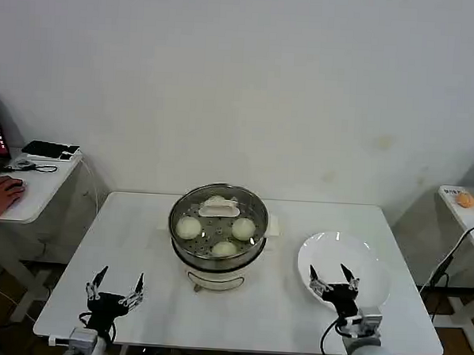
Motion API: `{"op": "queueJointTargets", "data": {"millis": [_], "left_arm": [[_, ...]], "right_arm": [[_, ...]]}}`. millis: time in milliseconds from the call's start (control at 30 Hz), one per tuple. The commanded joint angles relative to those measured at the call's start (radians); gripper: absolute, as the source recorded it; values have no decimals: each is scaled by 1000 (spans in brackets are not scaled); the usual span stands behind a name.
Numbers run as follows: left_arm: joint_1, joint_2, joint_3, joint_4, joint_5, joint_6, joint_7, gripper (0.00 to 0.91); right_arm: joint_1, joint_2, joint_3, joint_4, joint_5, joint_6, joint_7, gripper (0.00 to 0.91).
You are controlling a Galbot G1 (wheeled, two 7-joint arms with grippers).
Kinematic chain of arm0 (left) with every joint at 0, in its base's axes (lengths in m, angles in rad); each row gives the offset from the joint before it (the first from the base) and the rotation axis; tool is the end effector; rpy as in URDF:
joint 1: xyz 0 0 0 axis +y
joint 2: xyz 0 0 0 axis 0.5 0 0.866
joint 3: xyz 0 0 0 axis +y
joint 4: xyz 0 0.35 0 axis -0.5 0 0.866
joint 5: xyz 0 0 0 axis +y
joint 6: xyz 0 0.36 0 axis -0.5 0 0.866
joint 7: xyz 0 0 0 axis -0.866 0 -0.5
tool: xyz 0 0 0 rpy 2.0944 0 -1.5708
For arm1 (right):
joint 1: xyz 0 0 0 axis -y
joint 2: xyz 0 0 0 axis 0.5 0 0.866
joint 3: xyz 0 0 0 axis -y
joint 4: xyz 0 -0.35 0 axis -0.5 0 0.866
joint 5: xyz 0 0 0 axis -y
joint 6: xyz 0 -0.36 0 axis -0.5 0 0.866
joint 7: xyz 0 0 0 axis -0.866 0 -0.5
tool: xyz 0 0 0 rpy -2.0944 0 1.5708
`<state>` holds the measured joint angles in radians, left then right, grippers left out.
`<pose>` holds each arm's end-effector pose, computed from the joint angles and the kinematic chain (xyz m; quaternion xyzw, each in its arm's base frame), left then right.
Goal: Take steamed baozi put them in steamer then cover it.
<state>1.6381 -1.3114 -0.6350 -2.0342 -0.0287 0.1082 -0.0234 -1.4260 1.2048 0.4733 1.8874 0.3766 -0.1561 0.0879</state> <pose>0.1691 0.0831 -0.3224 0.0019 -0.9860 -0.1272 0.1081 0.2330 -0.0691 -0.3385 0.0353 -0.9910 -0.0124 0.1286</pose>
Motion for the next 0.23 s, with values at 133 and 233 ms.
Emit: {"op": "queueJointTargets", "data": {"millis": [133,233], "left_arm": [[7,3,12,2,-9,-6,-8,907],[11,9,9,2,-9,-12,-11,907]], "right_arm": [[-17,18,10,13,-45,3,-19,907],[-15,20,10,4,-60,5,-21,907]]}}
